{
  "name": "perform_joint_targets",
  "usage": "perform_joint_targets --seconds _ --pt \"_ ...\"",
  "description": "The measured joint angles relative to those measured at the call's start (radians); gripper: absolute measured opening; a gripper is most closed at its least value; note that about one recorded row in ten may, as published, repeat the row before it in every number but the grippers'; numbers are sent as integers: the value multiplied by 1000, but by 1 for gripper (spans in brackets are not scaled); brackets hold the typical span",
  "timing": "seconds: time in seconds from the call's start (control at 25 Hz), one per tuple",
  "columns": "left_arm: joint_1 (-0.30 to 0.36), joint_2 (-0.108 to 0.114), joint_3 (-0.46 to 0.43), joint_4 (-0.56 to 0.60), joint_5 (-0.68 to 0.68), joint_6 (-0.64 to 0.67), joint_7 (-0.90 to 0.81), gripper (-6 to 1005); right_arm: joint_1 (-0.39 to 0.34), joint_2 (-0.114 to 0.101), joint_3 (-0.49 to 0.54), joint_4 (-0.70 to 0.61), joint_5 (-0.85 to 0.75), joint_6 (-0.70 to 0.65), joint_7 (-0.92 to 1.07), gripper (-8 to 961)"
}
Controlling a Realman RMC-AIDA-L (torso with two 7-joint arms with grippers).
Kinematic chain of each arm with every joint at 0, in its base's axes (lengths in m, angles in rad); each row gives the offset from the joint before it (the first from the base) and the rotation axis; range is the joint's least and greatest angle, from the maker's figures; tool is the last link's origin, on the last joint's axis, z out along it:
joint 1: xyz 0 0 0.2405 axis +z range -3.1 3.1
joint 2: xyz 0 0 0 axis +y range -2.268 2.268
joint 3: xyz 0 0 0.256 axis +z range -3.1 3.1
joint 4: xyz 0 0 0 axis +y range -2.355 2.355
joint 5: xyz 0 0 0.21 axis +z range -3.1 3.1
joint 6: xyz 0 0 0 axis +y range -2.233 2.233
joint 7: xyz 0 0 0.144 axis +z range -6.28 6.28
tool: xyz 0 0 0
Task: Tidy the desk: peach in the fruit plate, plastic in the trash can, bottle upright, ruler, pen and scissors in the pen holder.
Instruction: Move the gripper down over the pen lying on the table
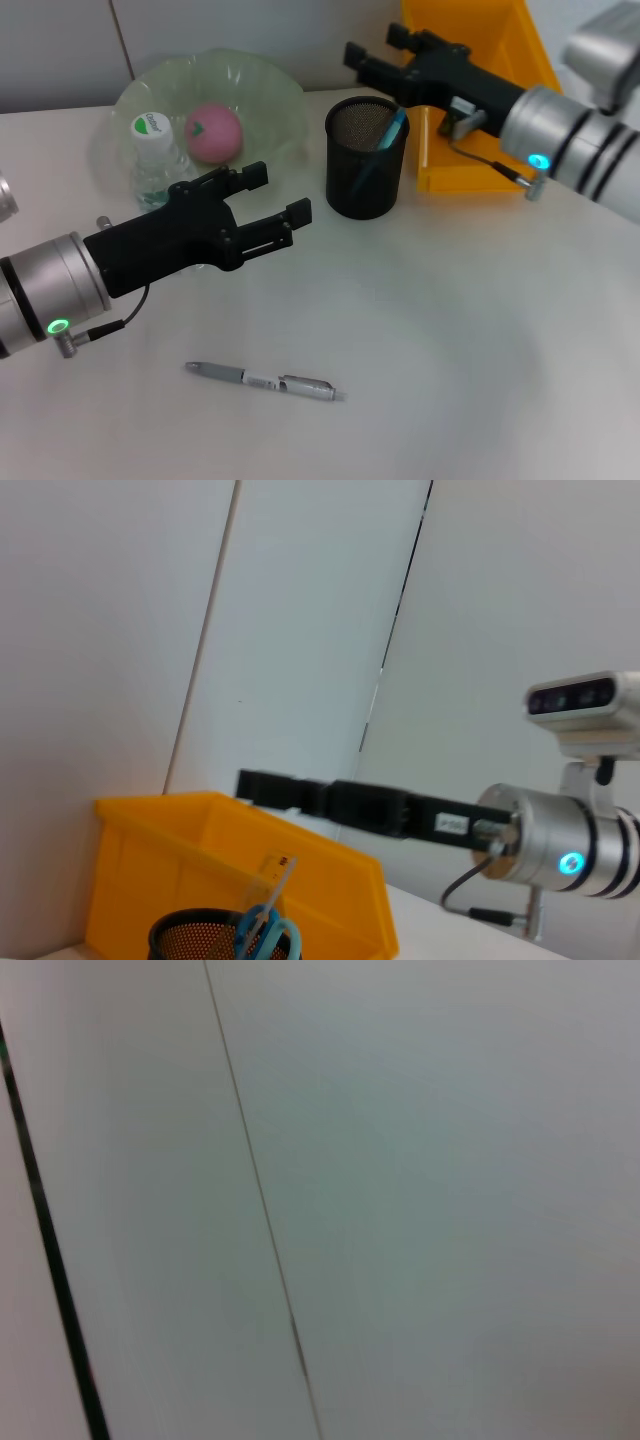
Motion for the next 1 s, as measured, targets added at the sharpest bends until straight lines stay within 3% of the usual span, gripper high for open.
perform_joint_targets --seconds 0.32,0.4,0.48,0.56,0.6,0.76,0.8,1.0 --pt "0 29 -1 0 2 37 -12 813 -196 -9 -17 -232 -47 -320 205 768" --pt "-2 38 -10 0 26 51 -32 812 -268 -21 -28 -340 -102 -427 300 767" --pt "-6 41 -37 1 74 74 -61 812 -287 -27 -29 -368 -123 -462 330 766" --pt "-7 40 -58 2 99 86 -72 812 -313 -45 -29 -405 -172 -522 377 765" --pt "-11 34 -122 12 176 122 -108 812 -323 -60 -28 -420 -209 -557 398 764" --pt "-11 27 -164 26 241 145 -137 813 -330 -113 -24 -436 -346 -646 467 762" --pt "-12 22 -205 51 315 167 -179 813 -328 -126 -24 -437 -381 -668 482 762" --pt "-16 21 -241 85 395 201 -238 813 -306 -161 -23 -473 -545 -749 538 762"
